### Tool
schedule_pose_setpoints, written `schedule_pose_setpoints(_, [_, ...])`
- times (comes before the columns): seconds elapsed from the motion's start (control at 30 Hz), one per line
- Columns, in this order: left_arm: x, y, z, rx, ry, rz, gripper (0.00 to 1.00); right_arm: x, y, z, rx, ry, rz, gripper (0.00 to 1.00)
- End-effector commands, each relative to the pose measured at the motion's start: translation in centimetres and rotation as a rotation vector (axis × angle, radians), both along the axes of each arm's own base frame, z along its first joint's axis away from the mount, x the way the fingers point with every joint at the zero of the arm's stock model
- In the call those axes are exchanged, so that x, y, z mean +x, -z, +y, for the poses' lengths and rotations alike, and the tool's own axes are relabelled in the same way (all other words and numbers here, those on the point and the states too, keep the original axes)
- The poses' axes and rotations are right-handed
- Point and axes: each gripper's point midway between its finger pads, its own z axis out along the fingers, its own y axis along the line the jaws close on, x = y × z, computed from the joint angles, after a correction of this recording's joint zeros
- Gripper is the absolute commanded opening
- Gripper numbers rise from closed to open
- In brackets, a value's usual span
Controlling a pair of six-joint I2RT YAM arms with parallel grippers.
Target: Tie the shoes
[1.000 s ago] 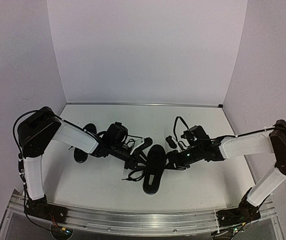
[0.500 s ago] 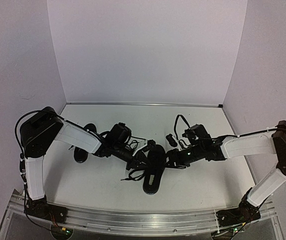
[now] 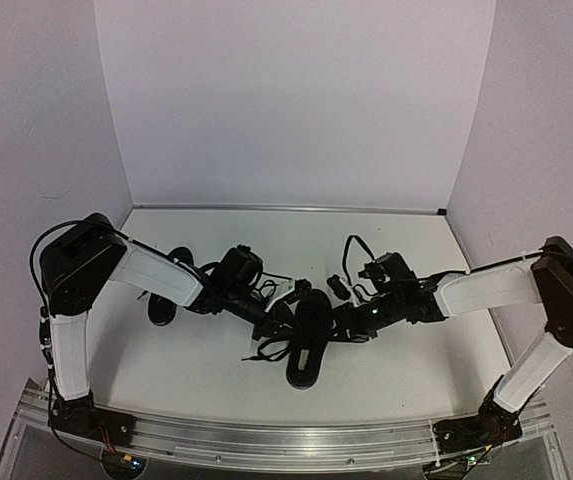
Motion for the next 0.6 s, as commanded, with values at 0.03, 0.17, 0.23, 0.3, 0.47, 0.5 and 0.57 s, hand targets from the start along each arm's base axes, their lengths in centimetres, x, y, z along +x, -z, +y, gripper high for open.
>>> schedule_pose_setpoints(0.03, [0.3,-1.4,-0.9,-0.045,0.02,-0.028,0.0,0.6,-0.8,1.4,0.037,-0.04,-0.036,0.49])
schedule_pose_setpoints(0.17, [0.3,-1.3,-1.0,-0.044,0.02,-0.028,0.0,0.5,-1.5,1.6,0.057,-0.054,-0.043,0.36])
schedule_pose_setpoints(0.23, [0.4,-1.3,-1.0,-0.044,0.019,-0.028,0.0,0.5,-1.8,1.6,0.063,-0.057,-0.046,0.27])
schedule_pose_setpoints(0.3, [0.4,-1.2,-1.0,-0.043,0.018,-0.03,0.0,0.4,-2.0,1.6,0.065,-0.054,-0.047,0.18])
schedule_pose_setpoints(0.47, [0.4,-1.4,-0.8,-0.038,0.015,-0.029,0.04,0.3,-2.2,1.4,0.062,-0.05,-0.046,0.0])
schedule_pose_setpoints(0.5, [0.5,-1.7,-0.7,-0.039,0.007,-0.032,0.08,0.2,-2.2,1.2,0.059,-0.049,-0.047,0.0])
schedule_pose_setpoints(0.57, [1.0,-2.5,0.0,-0.042,-0.019,-0.028,0.18,0.1,-2.4,0.9,0.051,-0.042,-0.054,0.0])
